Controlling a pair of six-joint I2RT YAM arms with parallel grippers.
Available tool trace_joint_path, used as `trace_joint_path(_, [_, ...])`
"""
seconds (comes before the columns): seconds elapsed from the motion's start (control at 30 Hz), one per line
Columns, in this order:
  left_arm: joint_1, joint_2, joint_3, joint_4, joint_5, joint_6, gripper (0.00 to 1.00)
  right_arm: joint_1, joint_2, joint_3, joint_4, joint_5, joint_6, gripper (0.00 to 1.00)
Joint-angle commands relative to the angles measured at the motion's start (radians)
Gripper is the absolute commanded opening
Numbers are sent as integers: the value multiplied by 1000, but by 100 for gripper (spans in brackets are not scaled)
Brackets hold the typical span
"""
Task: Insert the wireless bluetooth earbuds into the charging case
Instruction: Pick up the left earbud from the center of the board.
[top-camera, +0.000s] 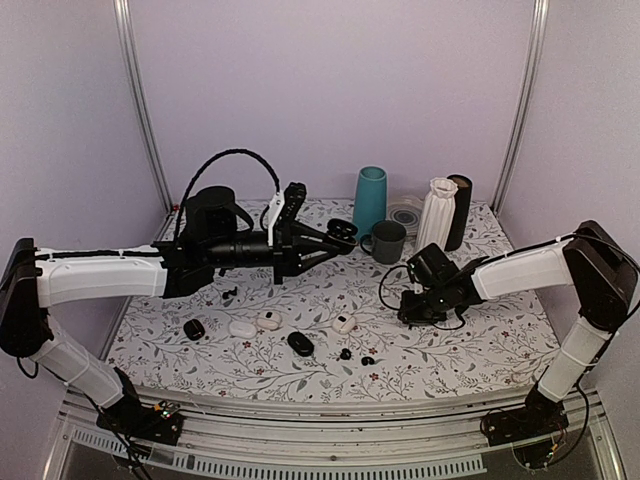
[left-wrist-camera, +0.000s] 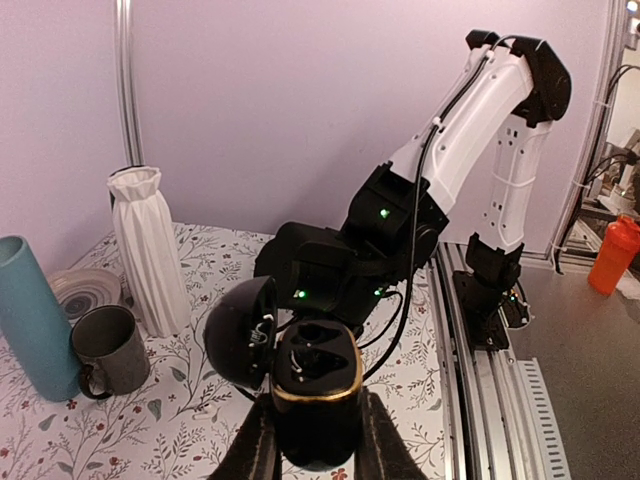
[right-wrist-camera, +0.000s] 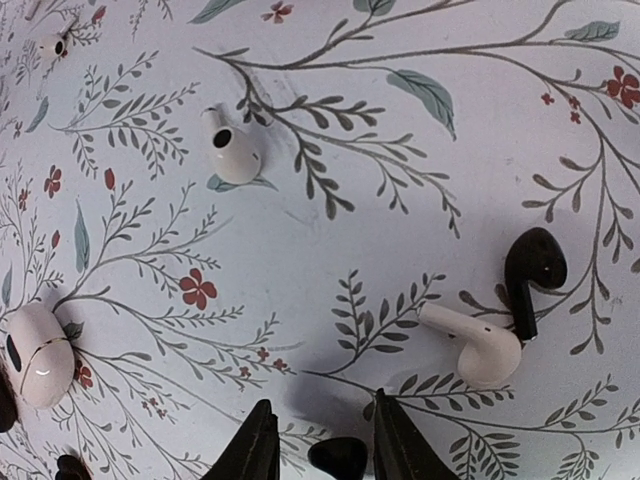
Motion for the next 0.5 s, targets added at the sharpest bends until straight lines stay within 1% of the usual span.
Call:
trace_joint_path(0.0, [-8,-21,2,-10,-3,16,0,5,23,12,-70,2,-89,33])
trace_joint_path(0.23, [-7,-18,3,-9,-4,15,0,29,29,44,-142,52,-124,32])
trace_joint_path(0.47, [-8,-14,10,-13,-2,15,0,49,60,75,-163,69,-150,29])
